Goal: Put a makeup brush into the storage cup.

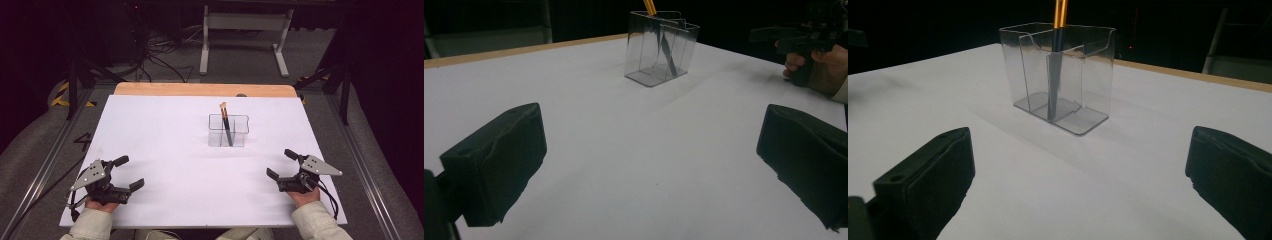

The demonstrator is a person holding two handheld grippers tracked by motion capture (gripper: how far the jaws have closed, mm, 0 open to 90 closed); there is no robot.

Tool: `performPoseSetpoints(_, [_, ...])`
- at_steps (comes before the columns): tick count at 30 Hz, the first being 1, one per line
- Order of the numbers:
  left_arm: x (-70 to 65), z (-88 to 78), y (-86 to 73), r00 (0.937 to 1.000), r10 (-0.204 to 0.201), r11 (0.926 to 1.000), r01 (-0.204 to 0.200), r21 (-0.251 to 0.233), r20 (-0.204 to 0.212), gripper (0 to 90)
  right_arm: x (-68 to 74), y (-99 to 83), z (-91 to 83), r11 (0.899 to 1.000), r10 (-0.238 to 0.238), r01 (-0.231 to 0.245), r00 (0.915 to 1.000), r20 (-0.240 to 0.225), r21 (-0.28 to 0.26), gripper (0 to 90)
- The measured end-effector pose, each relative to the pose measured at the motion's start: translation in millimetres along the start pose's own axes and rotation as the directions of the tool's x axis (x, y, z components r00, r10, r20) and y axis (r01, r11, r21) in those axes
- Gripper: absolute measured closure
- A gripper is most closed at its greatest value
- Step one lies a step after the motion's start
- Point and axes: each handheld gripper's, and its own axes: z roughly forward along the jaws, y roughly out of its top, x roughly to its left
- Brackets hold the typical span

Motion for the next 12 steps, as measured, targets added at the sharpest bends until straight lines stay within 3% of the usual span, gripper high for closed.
performPoseSetpoints(12, [1.4,-2.0,0.0,1.0,-0.004,0.9998,0.005,-0.02,0.008,0.2,1.7,0.8,0.6,1.0,-0.019,0.019,0.9998,-0.007,0.005,0.1])
